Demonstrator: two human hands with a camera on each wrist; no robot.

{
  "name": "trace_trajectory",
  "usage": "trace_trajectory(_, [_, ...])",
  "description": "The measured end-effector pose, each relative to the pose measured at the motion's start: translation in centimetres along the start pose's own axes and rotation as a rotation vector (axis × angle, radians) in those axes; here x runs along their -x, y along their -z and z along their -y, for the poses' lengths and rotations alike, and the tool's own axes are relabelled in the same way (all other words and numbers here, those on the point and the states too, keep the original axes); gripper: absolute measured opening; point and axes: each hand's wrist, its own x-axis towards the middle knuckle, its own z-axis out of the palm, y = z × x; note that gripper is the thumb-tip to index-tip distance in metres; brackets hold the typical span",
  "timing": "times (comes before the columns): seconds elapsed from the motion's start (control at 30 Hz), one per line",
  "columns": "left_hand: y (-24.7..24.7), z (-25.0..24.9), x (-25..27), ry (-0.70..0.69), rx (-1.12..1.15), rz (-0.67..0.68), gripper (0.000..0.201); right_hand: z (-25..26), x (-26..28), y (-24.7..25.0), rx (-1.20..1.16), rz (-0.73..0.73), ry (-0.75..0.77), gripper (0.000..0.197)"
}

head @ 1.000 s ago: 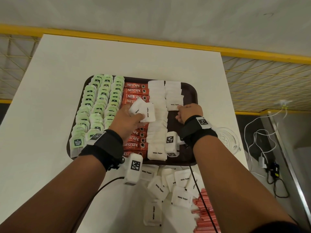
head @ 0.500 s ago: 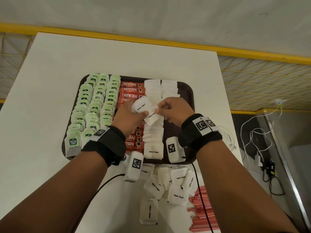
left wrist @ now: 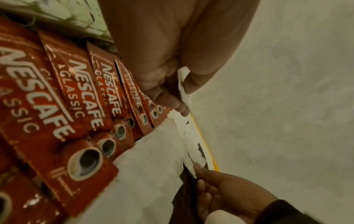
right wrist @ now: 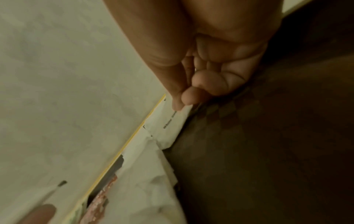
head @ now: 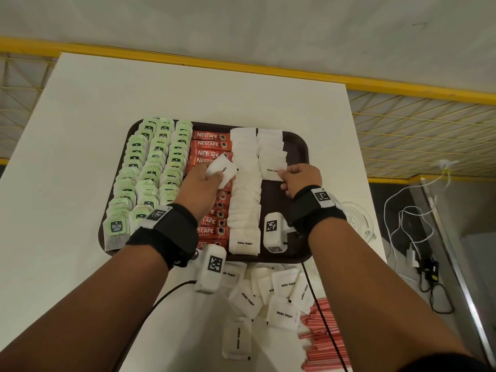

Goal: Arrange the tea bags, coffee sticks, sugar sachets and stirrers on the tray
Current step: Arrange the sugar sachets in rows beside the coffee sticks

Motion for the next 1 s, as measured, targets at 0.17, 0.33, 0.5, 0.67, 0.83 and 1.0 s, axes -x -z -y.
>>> trace_trajectory(0.17, [0.2,-0.3,0.3,-0.034,-0.073,0.043,0.021,0.1,-0.5,-0.2,0.168,-0.068,0.051,0.025])
trace_trajectory(0.33, [0.0,-0.2,0.2,-0.122,-0.202,0.045,0.037,2.4,1.7,0.1,0.241,-0.019,0.221,0.038])
trace_trajectory(0.5, [-0.8,-0.2,0.0,-0.145,-0.189,0.068,0.048,3.5,4.5,-0.9,0.000,0.365,0.238,0.023])
trace_trajectory(0.67, [-0.9,-0.2,0.5,-0.142,-0.172,0.082,0.044,1.1,3.7,-0.5,-0.253,0.167,0.059,0.022])
trace_trajectory(0.83, [-0.3,0.2,1.1,-0.143,-0.176,0.057,0.040,-0.2,2.5,0.4,-0.296,0.006,-0.120,0.023])
trace_trajectory(1.0, [0.2,0.5,1.9,-0.139,-0.190,0.040,0.038,-0.3,1.6,-0.1,-0.104,0.000,-0.100,0.016])
